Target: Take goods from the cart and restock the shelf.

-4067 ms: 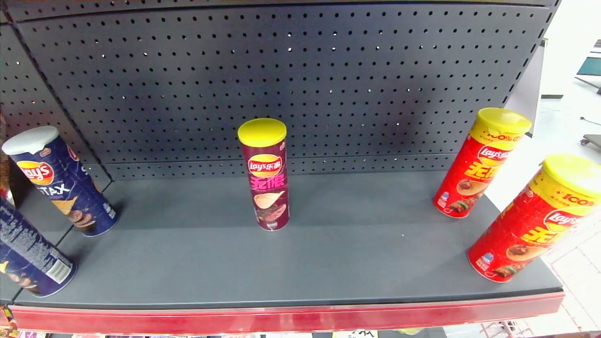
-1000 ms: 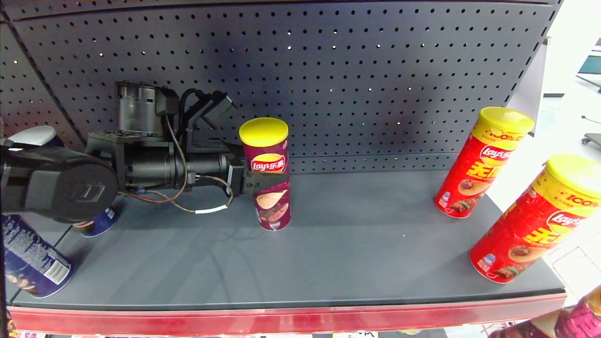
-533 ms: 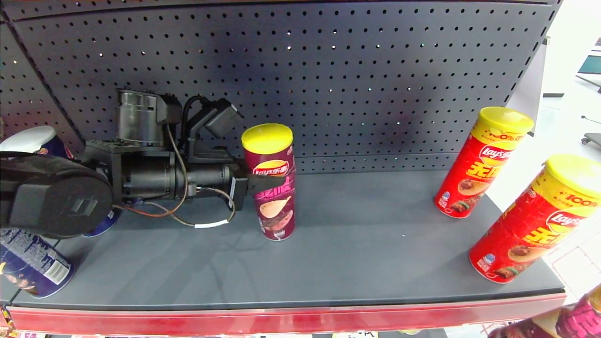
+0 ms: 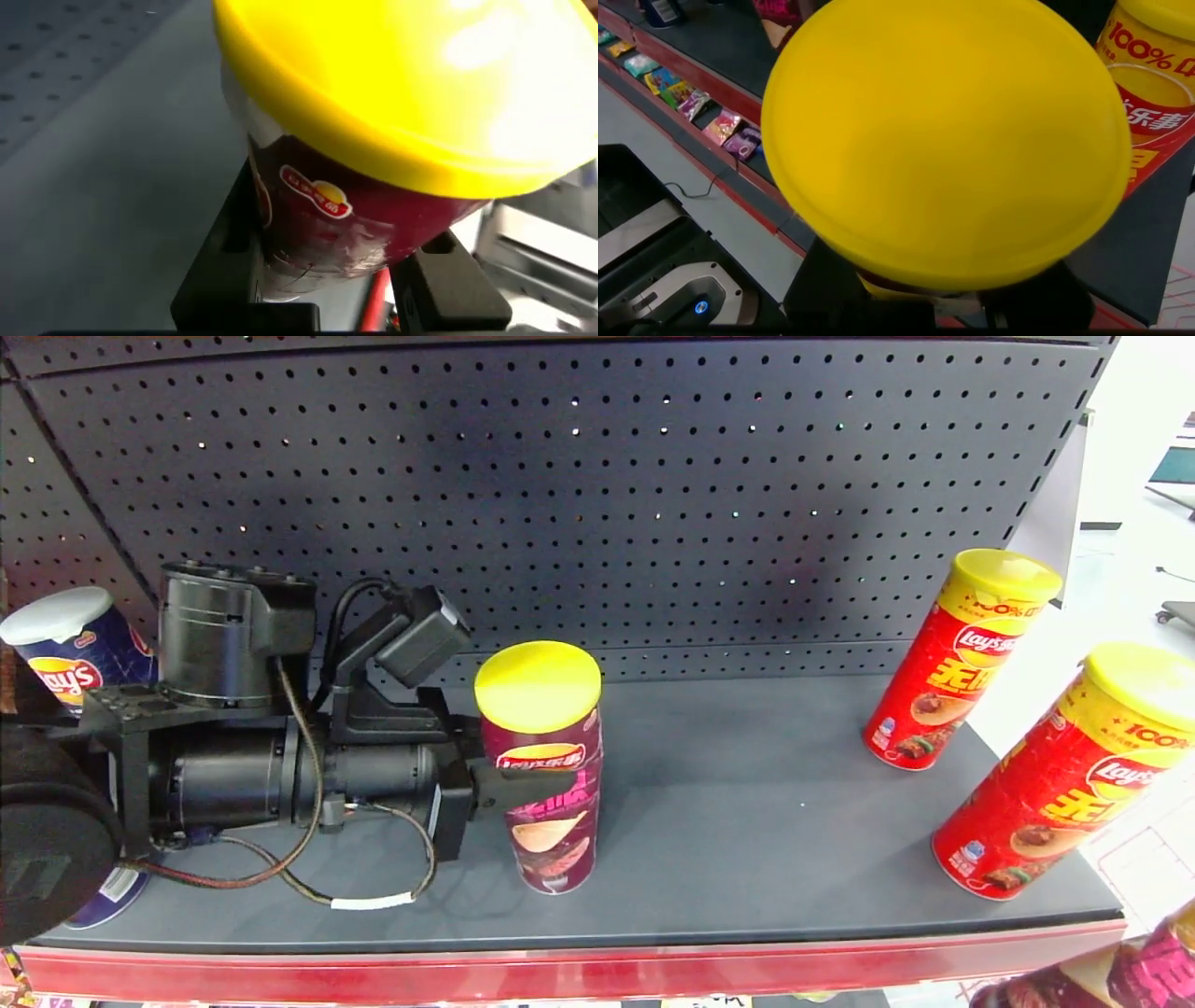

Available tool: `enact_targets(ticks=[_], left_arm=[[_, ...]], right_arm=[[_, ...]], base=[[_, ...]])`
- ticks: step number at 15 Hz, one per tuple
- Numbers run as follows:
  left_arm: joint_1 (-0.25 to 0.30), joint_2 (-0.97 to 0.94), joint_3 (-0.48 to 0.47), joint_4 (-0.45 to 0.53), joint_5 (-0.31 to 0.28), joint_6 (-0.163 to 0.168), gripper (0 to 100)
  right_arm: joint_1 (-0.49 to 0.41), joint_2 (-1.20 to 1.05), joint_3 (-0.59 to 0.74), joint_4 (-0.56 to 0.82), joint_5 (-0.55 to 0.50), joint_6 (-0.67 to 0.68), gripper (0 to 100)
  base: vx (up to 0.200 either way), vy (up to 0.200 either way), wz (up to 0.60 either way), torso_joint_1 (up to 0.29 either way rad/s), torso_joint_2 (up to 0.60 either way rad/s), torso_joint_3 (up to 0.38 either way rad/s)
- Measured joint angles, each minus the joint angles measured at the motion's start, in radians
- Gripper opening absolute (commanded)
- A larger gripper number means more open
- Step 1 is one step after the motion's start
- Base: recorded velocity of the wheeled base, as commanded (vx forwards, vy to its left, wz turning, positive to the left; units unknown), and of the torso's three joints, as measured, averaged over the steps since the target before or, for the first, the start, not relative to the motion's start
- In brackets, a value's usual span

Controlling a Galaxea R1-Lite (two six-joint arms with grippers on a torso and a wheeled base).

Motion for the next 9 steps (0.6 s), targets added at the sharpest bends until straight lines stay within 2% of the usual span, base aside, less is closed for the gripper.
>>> enact_targets(ticks=[9], left_arm=[[-0.036, -0.062, 0.057, 0.003, 0.009, -0.005, 0]], right_arm=[[0.0, 0.0, -0.002, 0.0, 0.0, 0.0, 0]], base=[[0.0, 0.0, 0.0, 0.0, 0.0, 0.0]])
